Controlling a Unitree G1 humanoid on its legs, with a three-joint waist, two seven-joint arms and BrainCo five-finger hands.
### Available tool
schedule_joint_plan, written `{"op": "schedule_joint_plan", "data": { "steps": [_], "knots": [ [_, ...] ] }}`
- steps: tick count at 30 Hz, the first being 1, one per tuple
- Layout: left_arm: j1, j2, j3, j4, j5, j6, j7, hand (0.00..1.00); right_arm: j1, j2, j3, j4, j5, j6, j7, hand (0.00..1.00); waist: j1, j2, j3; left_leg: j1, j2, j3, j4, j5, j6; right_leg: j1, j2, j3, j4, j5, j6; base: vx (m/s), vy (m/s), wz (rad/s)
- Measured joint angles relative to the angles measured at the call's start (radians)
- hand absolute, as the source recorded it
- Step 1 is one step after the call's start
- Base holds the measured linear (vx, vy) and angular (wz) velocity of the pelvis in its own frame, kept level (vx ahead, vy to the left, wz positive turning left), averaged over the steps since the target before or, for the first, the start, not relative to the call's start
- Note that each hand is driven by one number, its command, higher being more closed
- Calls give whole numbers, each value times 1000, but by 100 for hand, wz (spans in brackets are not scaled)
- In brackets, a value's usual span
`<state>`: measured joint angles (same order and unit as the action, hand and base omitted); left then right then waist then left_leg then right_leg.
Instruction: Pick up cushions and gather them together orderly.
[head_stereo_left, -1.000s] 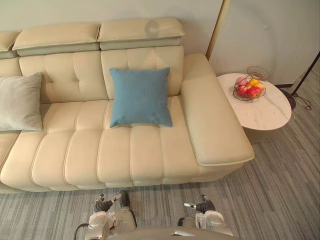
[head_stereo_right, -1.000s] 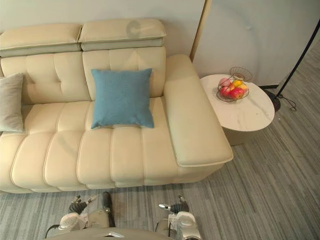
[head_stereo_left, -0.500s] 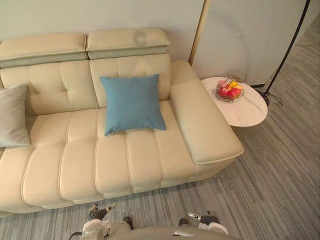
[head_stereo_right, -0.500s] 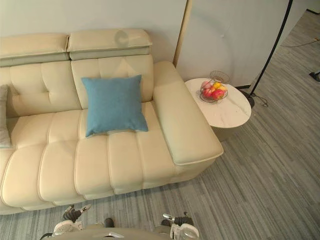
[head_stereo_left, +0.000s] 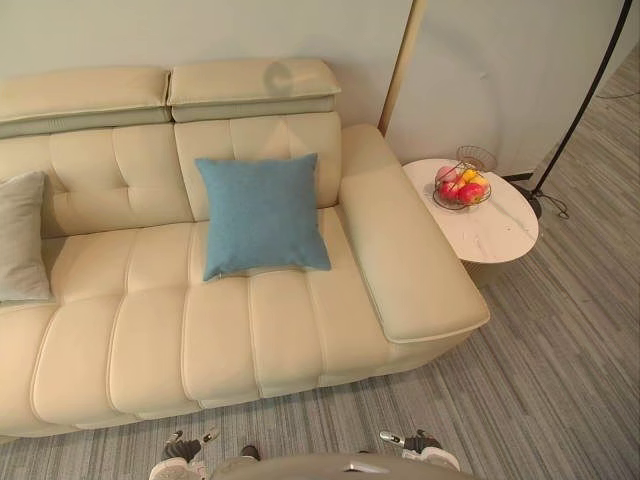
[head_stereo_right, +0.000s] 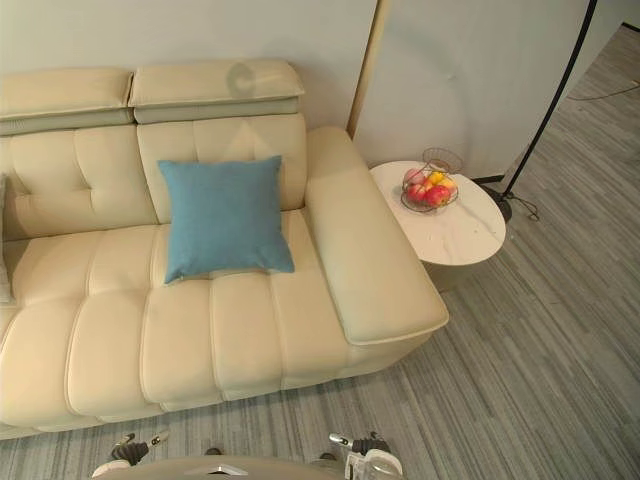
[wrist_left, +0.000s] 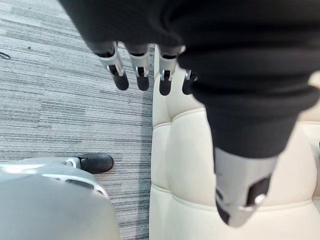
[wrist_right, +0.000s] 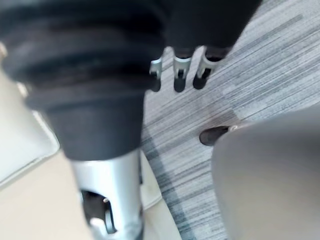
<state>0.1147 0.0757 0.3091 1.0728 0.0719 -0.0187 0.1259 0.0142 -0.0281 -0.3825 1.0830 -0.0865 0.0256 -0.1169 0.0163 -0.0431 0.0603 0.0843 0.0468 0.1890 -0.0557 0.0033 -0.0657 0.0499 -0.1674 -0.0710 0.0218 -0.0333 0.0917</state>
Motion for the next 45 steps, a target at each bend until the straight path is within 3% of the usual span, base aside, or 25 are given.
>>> {"op": "schedule_joint_plan", "data": {
  "steps": [13,20,26,27,28,29,31,37,38,39,40,41,42,44,45],
  "knots": [
    [14,7,-42,0,-44,0,-20,0,1,-1,-3,34,62,5,5,0,7,0,-23,-15,-3,-45,-22,20,-1,20,-2,-52,-34,13,18,-8,-20,10],
    [14,21,-80,9,-48,0,-32,0,7,-3,-5,34,85,18,5,0,-10,4,-22,-12,0,-3,-15,19,-2,9,-1,-13,-51,39,20,-44,-16,-18],
    [-4,4,-65,9,-25,0,-45,0,13,0,-55,0,91,19,4,0,-12,18,4,-34,33,106,140,-87,-29,-42,16,121,-32,63,22,-90,6,-67],
    [-6,-8,-29,8,-22,-1,-45,0,19,4,-53,-14,90,19,3,0,2,12,9,-58,9,23,196,-149,-47,-74,29,175,-26,68,16,-94,22,-111],
    [-6,-14,-19,7,-21,-1,-45,0,19,4,-52,-15,89,20,3,0,8,16,6,-71,-7,-32,213,-171,-39,-90,36,199,-24,71,10,-106,46,-132],
    [-7,-19,-6,7,-21,0,-45,0,20,8,-52,-26,89,20,2,0,9,21,6,-86,-16,-61,239,-194,-8,-111,52,230,-27,81,-3,-56,43,-105],
    [-12,-15,-6,6,-19,0,-45,0,21,17,-52,-59,88,19,2,0,-10,22,7,-84,0,-17,246,-206,-2,-129,66,254,-31,94,-15,-19,16,-84],
    [-33,-16,-4,0,-19,0,-45,0,18,25,9,-91,84,22,3,0,-1,21,12,-30,66,245,245,-234,-17,-219,169,441,-21,175,-10,57,-27,-130],
    [-45,-21,-8,-1,-19,-1,-45,0,15,22,20,-93,84,22,3,0,3,25,14,-26,79,291,245,-236,-18,-241,190,417,-22,205,-20,74,-54,-151],
    [-59,-33,-8,-4,-19,-1,-45,0,3,20,26,-95,82,21,3,0,8,32,19,-24,103,346,245,-234,-16,-266,207,316,-22,233,-62,105,-120,-158],
    [-82,-52,-24,-9,-20,-1,-45,0,-11,17,24,-101,81,22,3,0,7,43,34,-10,112,403,245,-234,-15,-290,189,104,25,163,-136,84,-107,-125],
    [-92,-62,-35,-14,-20,-1,-45,0,-12,14,23,-106,81,23,2,0,7,45,43,5,114,418,244,-234,-15,-298,166,20,67,137,-151,50,-92,-102],
    [-93,-78,-60,-34,-21,-3,-46,0,11,11,15,-125,84,20,0,0,-3,67,63,45,114,440,247,-234,-16,-302,118,-148,148,103,-150,27,-77,-60],
    [-93,-88,-82,-36,-21,-3,-46,0,9,11,17,-130,83,12,1,0,-35,73,56,62,122,442,245,-234,-16,-310,108,-228,192,44,-162,42,-98,-37],
    [-93,-91,-96,-43,-22,-5,-46,0,3,8,16,-129,81,12,0,0,-28,86,53,71,130,473,207,-232,-19,-323,53,-377,287,-52,-169,50,-101,-31]
  ]
}}
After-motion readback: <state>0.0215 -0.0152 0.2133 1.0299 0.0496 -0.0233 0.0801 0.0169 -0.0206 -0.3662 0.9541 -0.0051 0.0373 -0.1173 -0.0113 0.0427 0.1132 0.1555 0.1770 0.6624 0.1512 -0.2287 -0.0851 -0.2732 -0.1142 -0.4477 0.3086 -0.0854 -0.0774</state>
